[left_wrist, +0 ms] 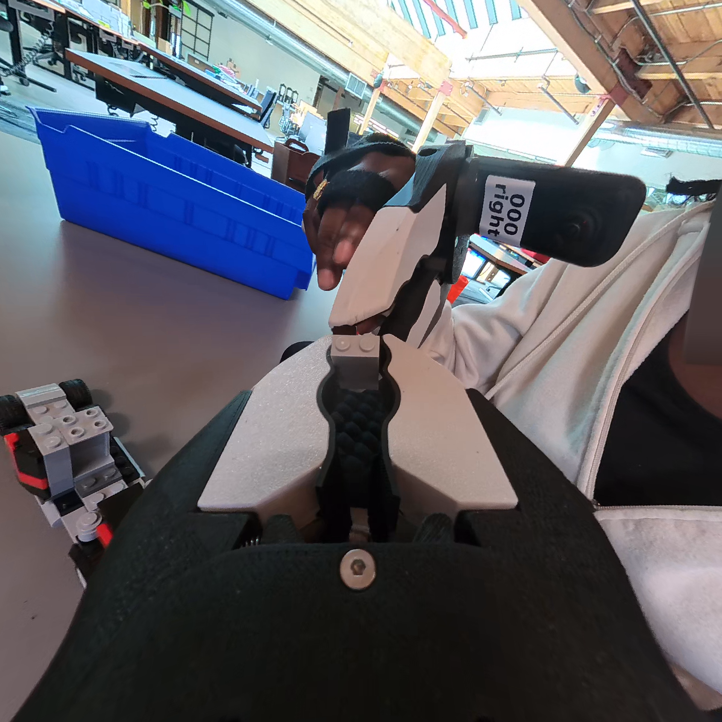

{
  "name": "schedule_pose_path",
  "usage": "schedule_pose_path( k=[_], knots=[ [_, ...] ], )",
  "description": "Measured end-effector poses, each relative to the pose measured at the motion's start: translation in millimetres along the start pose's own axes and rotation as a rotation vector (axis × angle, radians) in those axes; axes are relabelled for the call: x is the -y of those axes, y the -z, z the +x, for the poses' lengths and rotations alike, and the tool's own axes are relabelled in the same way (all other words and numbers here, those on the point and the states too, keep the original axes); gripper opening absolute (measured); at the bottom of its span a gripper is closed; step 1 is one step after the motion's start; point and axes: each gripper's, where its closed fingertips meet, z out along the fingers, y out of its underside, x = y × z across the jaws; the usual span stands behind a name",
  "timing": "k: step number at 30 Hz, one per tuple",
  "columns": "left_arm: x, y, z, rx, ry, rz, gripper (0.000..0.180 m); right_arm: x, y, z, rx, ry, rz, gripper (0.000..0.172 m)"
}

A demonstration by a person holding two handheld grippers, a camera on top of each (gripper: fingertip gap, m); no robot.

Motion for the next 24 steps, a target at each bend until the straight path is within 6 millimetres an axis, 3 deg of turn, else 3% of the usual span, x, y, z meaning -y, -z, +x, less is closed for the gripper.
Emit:
schedule_pose_path(
  k=[16,24],
  knots=[
    [-14.2,-1.1,-10.7,0.084,-0.002,-0.103,0.018,-13.2,-7.3,-11.8,0.058,0.056,-0.090,0.035],
    [-3.0,2.3,-19.9,0.150,0.001,-0.027,0.018,-21.7,-7.8,2.3,-0.032,0.075,-0.185,0.028]
  ],
)
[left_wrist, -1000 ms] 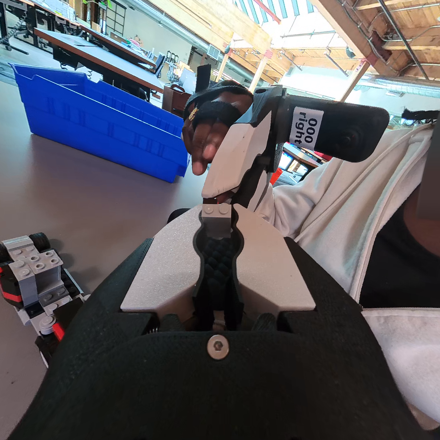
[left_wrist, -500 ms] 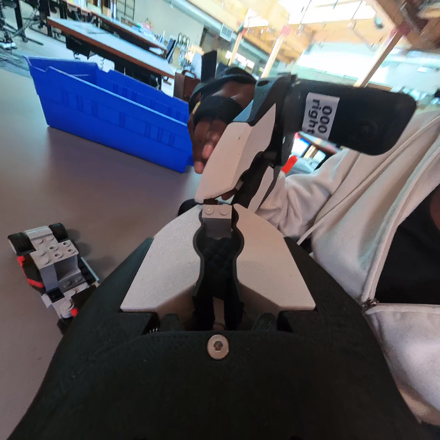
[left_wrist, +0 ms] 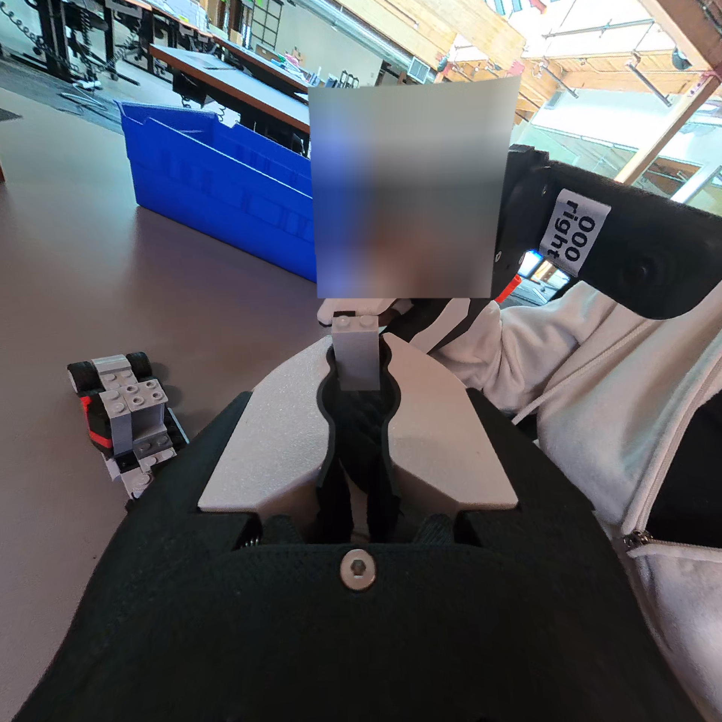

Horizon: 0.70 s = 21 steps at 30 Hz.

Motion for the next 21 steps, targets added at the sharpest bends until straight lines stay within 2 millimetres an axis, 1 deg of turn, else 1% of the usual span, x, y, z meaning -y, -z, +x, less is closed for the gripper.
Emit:
schedule_pose_path(
  k=[6,7,9,11,14,17,20,21],
  knots=[
    [5.0,0.5,-1.7,0.016,-0.009,0.037,0.018,-2.1,0.1,4.7,-0.028,-0.003,-0.025,0.025],
    [7.3,0.8,-2.0,0.019,-0.010,0.053,0.018,-2.8,0.2,4.1,-0.022,-0.001,-0.032,0.017],
    [11.0,2.4,-2.1,0.022,-0.007,0.077,0.018,-1.9,0.2,7.3,-0.045,-0.002,-0.034,0.016],
    [11.9,3.8,-1.7,0.025,-0.022,0.078,0.018,-0.6,-0.1,8.7,-0.051,-0.022,-0.018,0.017],
    [14.2,7.7,0.6,0.015,-0.045,0.078,0.018,4.3,-0.1,11.2,-0.053,-0.090,0.054,0.020],
    [9.4,7.4,1.0,0.009,-0.037,0.042,0.018,7.5,-0.2,10.6,-0.058,-0.084,0.095,0.033],
    [3.9,4.0,-0.2,0.010,-0.036,0.017,0.018,6.9,-3.0,6.5,-0.034,-0.086,0.078,0.036],
    [3.9,4.0,-0.9,0.016,-0.041,0.018,0.018,6.2,-3.6,5.3,-0.023,-0.096,0.071,0.032]
  ],
)
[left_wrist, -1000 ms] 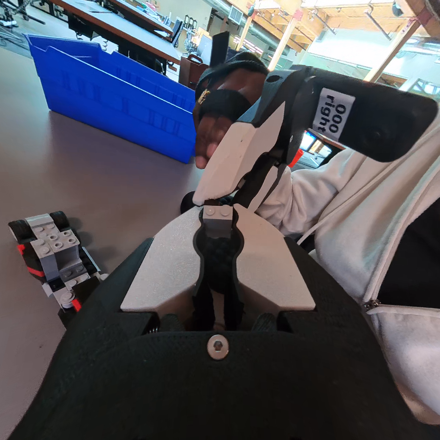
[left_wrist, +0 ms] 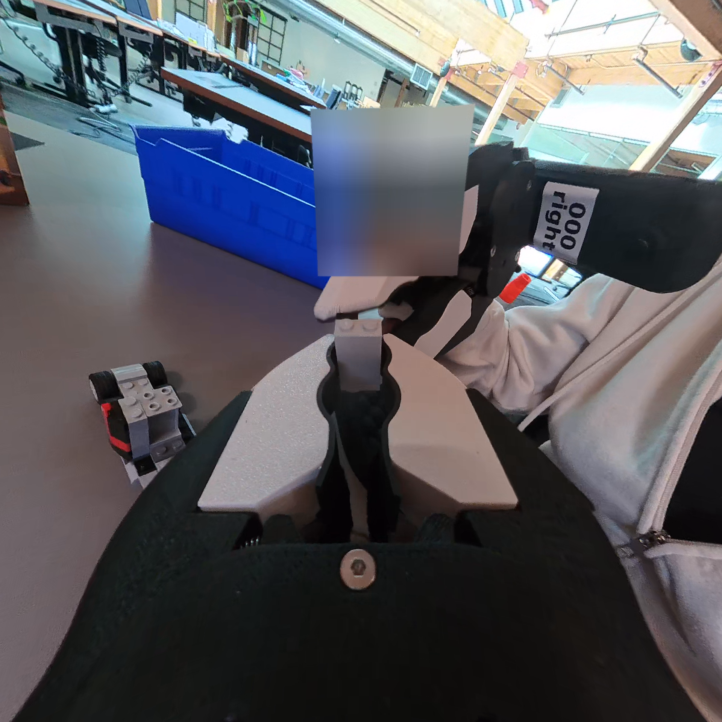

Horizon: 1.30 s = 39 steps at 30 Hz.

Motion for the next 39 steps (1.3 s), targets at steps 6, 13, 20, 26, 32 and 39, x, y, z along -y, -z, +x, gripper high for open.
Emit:
schedule_pose_path(
  k=[6,13,20,26,32,39],
  knots=[
    [1.2,1.5,-5.4,0.066,-0.072,-0.008,0.018,-1.6,-3.3,-0.8,0.001,-0.017,-0.015,0.032],
    [-8.3,-1.4,-12.5,0.121,-0.115,-0.071,0.018,-8.0,-6.4,-8.3,0.021,0.060,-0.093,0.032],
    [0.1,0.5,-15.2,0.152,-0.110,-0.019,0.017,-11.2,-6.5,-1.6,-0.034,0.106,-0.160,0.021],
    [5.0,5.4,-13.6,0.145,-0.138,-0.002,0.018,-4.5,-8.4,3.9,-0.057,0.013,-0.058,0.025],
    [11.4,5.0,17.8,-0.089,-0.144,0.086,0.018,22.3,6.7,2.9,0.058,-0.228,0.253,0.035],
    [28.6,9.5,40.3,-0.263,-0.067,0.246,0.019,38.5,16.0,14.9,-0.032,-0.202,0.365,0.030]
  ],
)
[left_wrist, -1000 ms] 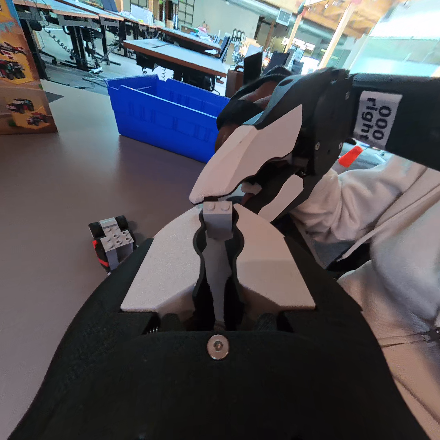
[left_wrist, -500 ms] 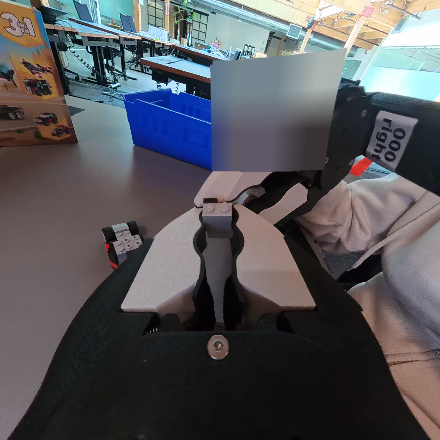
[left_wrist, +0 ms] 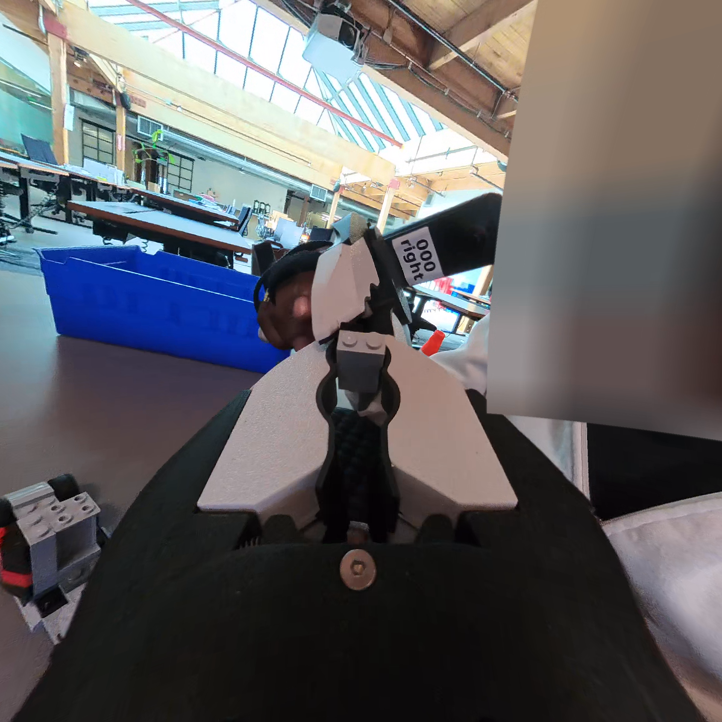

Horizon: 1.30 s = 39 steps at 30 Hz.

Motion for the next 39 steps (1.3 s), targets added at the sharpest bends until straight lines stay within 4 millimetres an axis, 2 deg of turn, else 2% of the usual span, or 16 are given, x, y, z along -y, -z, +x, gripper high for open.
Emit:
schedule_pose_path(
  k=[5,11,13,15,18,22,24,28,31,35,39],
  knots=[
    [4.9,1.2,-1.0,0.007,0.012,0.035,0.024,0.1,4.1,6.5,-0.038,0.038,-0.004,0.024],
    [9.8,5.1,-7.2,0.063,-0.037,0.048,0.033,-6.1,15.8,22.2,-0.087,-0.021,0.008,0.023],
    [18.6,10.4,-18.5,0.179,-0.140,0.089,0.040,-9.3,19.8,28.7,-0.100,-0.086,0.017,0.023],
    [30.5,19.3,-26.7,0.325,-0.346,0.138,0.042,-10.7,22.0,30.6,-0.072,-0.188,0.053,0.023],
    [40.5,21.0,-18.6,0.411,-0.637,0.153,0.042,-8.8,23.6,26.4,0.023,-0.359,0.140,0.023],
    [33.7,10.0,-3.8,0.307,-0.643,0.135,0.046,1.2,29.6,24.1,0.142,-0.570,0.281,0.022],
    [34.8,10.4,-4.3,0.343,-0.722,0.125,0.045,3.8,32.7,21.8,0.212,-0.668,0.316,0.022],
    [31.7,14.3,-22.7,0.581,-1.093,-0.086,0.045,-13.6,27.0,8.2,0.313,-0.790,0.199,0.023],
    [16.4,11.5,-31.1,0.622,-1.292,-0.262,0.041,-29.2,24.7,-0.1,0.328,-0.780,0.087,0.022],
    [-5.8,4.9,-39.7,0.615,-1.412,-0.424,0.017,-28.2,26.6,-5.6,0.369,-0.781,0.080,0.022],
    [-2.8,7.1,-43.0,0.670,-1.447,-0.454,0.017,-31.8,26.8,-3.0,0.355,-0.789,0.086,0.011]
  ],
)
